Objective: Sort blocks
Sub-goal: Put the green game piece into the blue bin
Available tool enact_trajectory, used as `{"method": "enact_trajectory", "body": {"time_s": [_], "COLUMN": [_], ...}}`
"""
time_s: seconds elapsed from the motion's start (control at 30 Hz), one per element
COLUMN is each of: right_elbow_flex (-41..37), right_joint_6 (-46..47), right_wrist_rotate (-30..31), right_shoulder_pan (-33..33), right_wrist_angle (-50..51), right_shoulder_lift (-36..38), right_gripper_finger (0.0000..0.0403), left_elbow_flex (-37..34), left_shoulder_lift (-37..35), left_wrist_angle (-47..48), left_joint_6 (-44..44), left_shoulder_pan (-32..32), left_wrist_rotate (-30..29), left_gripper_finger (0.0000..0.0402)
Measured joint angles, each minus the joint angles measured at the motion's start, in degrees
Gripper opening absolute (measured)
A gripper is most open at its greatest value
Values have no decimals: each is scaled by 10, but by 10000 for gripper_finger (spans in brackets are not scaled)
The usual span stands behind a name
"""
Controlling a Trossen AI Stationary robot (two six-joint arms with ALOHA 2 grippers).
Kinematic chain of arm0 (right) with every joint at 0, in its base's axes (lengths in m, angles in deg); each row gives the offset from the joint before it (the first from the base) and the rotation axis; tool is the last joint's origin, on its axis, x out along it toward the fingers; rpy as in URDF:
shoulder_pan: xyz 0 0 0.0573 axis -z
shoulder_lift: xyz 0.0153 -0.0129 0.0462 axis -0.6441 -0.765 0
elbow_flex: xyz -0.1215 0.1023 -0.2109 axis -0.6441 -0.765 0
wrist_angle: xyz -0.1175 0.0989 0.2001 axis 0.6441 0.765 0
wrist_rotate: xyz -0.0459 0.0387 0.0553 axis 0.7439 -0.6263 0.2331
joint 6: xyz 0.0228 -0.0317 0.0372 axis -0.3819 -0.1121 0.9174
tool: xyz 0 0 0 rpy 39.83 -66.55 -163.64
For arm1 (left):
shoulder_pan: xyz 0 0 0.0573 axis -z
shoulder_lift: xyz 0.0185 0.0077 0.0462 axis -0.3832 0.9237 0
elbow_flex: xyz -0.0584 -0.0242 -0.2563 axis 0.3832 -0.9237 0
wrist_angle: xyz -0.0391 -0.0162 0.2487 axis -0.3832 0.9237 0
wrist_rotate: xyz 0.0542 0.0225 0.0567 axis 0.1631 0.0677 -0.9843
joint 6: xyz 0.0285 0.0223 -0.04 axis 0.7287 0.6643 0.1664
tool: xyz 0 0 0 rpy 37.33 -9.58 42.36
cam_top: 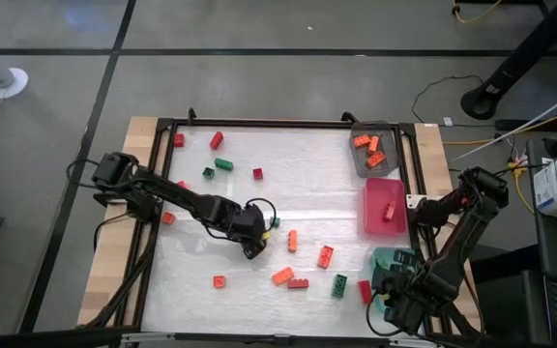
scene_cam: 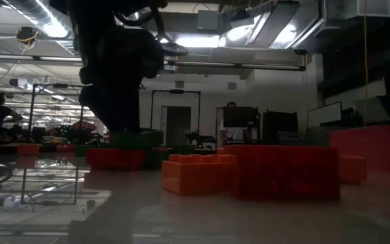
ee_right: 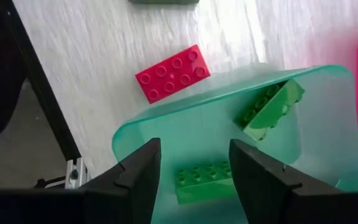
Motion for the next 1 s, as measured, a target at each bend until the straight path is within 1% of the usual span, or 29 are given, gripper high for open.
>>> {"method": "enact_trajectory", "body": {"time_s": [0.2,0.27,0.57,0.63,0.73,0.87,0.93,1.0], "right_elbow_flex": [0,0,0,0,0,0,0,0], "right_joint_6": [0,0,-1,0,-1,-16,-55,-122], "right_wrist_rotate": [5,12,20,36,93,223,300,374], "right_shoulder_pan": [0,0,0,0,0,0,1,7], "right_wrist_angle": [0,-1,-1,-4,-20,-38,-56,-81], "right_shoulder_lift": [0,0,0,0,0,0,0,0], "right_gripper_finger": [191,191,191,191,191,191,191,191], "left_elbow_flex": [-1,-1,-1,0,8,20,25,30], "left_shoulder_lift": [15,15,9,4,-5,-23,-31,-36], "left_wrist_angle": [-13,-14,-12,-9,-9,-13,-18,-45], "left_joint_6": [6,12,17,17,17,33,44,58], "left_shoulder_pan": [0,0,0,0,0,0,0,0], "left_wrist_rotate": [0,0,1,1,2,3,17,36], "left_gripper_finger": [215,206,112,97,88,91,92,92]}}
